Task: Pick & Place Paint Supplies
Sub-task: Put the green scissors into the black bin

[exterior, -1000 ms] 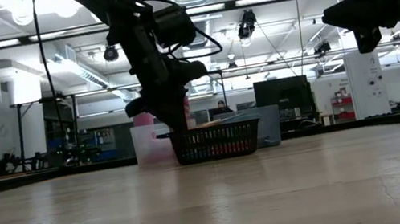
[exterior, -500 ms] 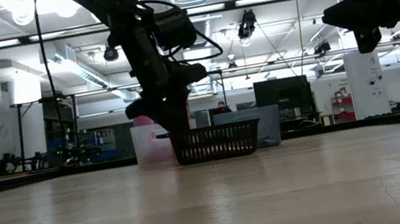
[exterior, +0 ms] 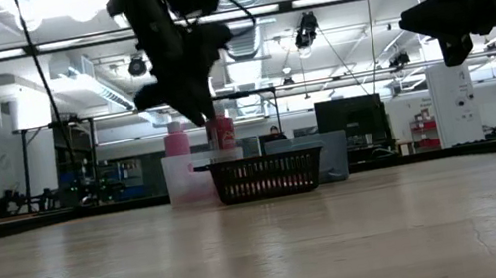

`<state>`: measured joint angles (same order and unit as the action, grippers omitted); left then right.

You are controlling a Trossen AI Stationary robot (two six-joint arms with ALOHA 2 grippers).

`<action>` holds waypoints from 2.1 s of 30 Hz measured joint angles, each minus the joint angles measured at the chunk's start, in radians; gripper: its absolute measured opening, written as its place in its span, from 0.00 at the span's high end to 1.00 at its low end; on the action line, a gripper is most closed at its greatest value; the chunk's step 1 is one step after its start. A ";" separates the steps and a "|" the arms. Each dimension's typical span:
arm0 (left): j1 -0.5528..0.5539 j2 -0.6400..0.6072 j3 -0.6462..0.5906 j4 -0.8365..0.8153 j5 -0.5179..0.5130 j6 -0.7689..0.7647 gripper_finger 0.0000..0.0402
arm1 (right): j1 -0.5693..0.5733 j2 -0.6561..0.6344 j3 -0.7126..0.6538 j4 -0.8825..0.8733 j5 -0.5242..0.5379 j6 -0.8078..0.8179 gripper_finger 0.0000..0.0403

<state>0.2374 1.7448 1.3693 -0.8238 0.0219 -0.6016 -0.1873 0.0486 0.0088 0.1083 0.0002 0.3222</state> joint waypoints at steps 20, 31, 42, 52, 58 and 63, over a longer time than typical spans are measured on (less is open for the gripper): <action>-0.410 -0.092 -0.047 -0.248 -0.029 -0.729 0.74 | 0.000 0.000 0.000 0.000 0.000 0.000 0.84; -0.775 -0.087 -0.156 0.003 -0.053 -1.349 0.74 | 0.000 0.000 0.000 0.000 0.000 0.000 0.84; -0.951 0.043 -0.122 0.180 -0.084 -1.606 0.75 | 0.000 0.000 0.000 0.001 0.000 0.000 0.84; -0.954 0.148 -0.079 0.242 -0.053 -1.586 0.75 | 0.000 0.000 0.000 0.000 0.000 0.000 0.84; -0.954 0.204 -0.078 0.310 -0.033 -1.549 0.75 | 0.000 0.000 0.000 0.001 0.000 0.000 0.84; -0.954 0.215 -0.079 0.299 -0.024 -1.542 0.75 | 0.000 0.000 0.000 0.000 0.000 0.000 0.84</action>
<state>-0.7166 1.9602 1.2907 -0.5249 -0.0019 -2.1433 -0.1871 0.0483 0.0090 0.1085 0.0002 0.3220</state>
